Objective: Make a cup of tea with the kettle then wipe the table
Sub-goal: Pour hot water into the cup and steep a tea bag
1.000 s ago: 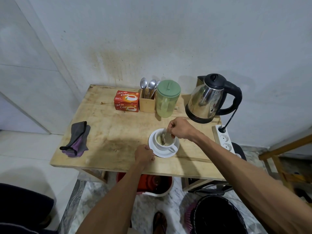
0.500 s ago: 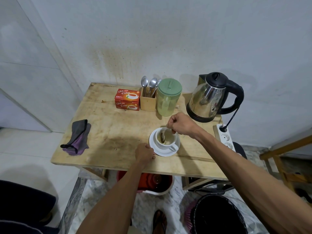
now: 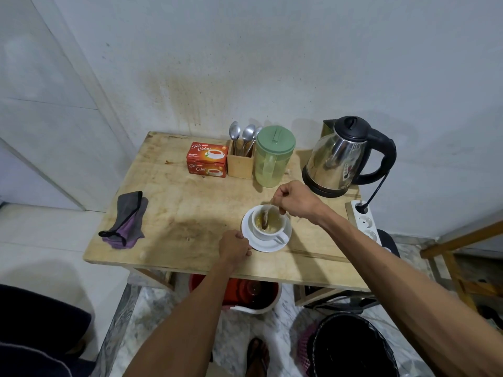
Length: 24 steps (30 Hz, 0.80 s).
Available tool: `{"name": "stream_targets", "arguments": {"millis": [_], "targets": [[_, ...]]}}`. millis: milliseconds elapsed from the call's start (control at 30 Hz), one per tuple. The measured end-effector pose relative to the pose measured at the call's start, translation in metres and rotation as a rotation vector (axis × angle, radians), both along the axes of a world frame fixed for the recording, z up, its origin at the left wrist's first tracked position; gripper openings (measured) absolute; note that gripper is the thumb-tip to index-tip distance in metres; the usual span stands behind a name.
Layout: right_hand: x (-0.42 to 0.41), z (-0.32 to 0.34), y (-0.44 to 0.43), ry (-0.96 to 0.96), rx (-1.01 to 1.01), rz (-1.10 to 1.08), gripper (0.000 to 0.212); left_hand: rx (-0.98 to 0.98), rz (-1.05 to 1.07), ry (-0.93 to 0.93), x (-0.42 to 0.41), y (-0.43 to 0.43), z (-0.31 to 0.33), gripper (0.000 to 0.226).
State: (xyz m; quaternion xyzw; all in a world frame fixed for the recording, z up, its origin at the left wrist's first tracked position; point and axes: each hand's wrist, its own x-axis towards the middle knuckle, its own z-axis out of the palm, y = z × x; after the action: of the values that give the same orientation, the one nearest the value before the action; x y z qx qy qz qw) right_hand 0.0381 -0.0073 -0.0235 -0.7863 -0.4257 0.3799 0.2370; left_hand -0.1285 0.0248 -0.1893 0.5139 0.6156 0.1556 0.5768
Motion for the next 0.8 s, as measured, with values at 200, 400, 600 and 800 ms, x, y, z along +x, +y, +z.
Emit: {"name": "stream_targets", "arguments": {"millis": [200,400,600,800], "targets": [[0.0,-0.008,-0.004,-0.064,-0.088,0.004,0.02,0.0,0.021,-0.002,0.001,-0.001,0.001,0.009],[-0.003,-0.014,-0.008,-0.093,-0.136,0.019,0.02,0.012,0.005,0.002,0.001,-0.001,0.002,0.011],[0.002,-0.001,0.0,-0.004,0.003,-0.019,0.022,0.016,-0.009,-0.005,0.0,0.0,0.0,0.009],[0.001,-0.009,-0.004,-0.05,-0.071,-0.009,0.017,0.019,-0.003,0.003,0.001,0.0,-0.001,0.01]]}}
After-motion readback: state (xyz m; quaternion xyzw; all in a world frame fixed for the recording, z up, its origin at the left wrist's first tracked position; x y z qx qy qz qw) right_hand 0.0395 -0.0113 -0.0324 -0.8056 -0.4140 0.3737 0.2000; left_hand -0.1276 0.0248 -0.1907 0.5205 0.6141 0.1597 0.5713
